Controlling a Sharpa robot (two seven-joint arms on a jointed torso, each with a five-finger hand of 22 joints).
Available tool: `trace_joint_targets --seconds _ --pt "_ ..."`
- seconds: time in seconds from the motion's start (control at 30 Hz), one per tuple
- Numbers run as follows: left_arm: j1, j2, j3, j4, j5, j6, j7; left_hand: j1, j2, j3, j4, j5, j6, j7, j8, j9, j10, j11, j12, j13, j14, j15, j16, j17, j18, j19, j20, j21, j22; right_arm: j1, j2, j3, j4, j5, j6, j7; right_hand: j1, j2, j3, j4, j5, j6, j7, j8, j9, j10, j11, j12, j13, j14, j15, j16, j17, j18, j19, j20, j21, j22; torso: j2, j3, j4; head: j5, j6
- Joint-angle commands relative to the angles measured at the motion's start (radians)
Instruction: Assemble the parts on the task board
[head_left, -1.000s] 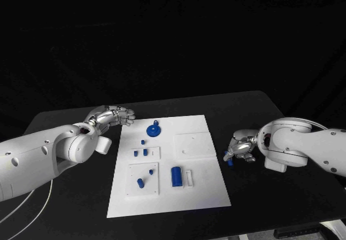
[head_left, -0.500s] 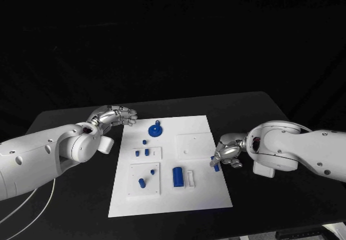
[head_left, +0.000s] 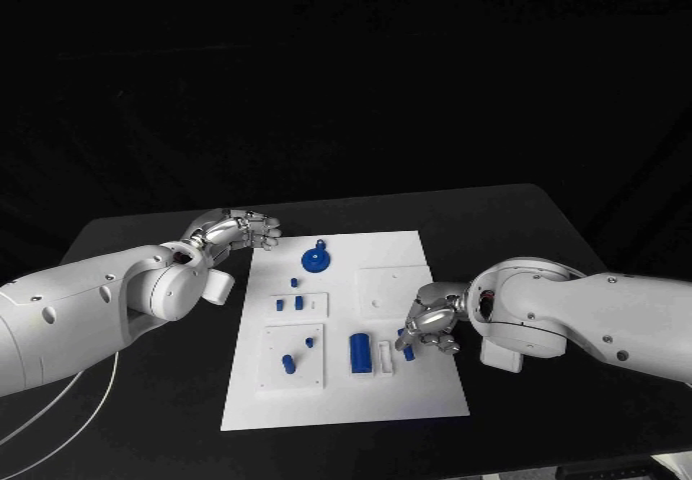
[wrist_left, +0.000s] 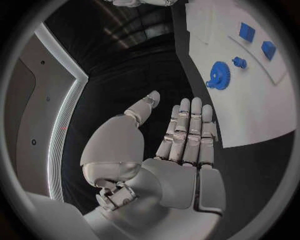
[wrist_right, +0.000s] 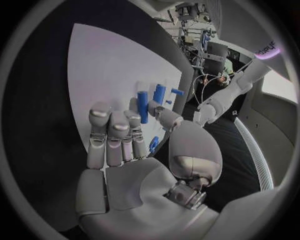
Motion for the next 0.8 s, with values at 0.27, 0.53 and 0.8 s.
trace_joint_targets --seconds 0.27,0.53,0.8 --pt "0.0 0.0 0.001 0.003 -0.002 0.015 0.008 -0.007 0.0 0.002 0.006 -0.005 -0.009 0.001 0.004 -0.001 -0.009 0.0 0.001 -0.001 0.001 0.007 -0.005 0.002 0.017 0.001 0.003 -0.004 0.002 -0.029 0.041 0.0 -0.022 0.014 0.007 0.017 -0.008 0.008 -0.011 -0.002 0.01 0.005 0.003 0.001 0.0 0.006 -0.002 0.006 -0.001 0.003 -0.005 -0.003 0.0 0.03 0.005 -0.002 0.003 0.001 0.0 0.0003 -0.0012 0.008 -0.003" --pt "0.0 -0.004 0.001 0.004 -0.002 0.017 0.008 -0.006 0.001 0.002 0.005 -0.006 -0.009 0.0 0.004 -0.002 -0.009 0.0 0.001 -0.001 0.001 0.006 -0.006 0.003 0.017 0.001 0.003 -0.005 0.003 -0.04 0.063 0.0 -0.036 0.01 0.008 0.016 -0.01 0.01 -0.013 -0.003 0.011 0.004 0.003 0.001 -0.001 0.006 -0.002 0.006 -0.001 0.003 -0.005 -0.003 0.0 0.03 0.004 -0.003 0.003 0.001 0.0 0.001 0.0004 0.013 -0.003" --pt "0.0 -0.008 0.001 0.004 -0.002 0.018 0.008 -0.006 0.001 0.002 0.005 -0.006 -0.009 0.0 0.004 -0.002 -0.009 0.0 0.001 -0.001 0.001 0.007 -0.007 0.004 0.017 0.0 0.003 -0.005 0.003 -0.044 0.067 0.0 -0.039 0.001 0.011 0.017 -0.013 0.01 -0.017 -0.003 0.01 0.004 0.003 0.0 -0.001 0.005 -0.001 0.005 -0.001 0.003 -0.005 -0.003 0.0 0.03 0.004 -0.003 0.003 0.001 -0.001 0.0 -0.0014 0.021 -0.003"
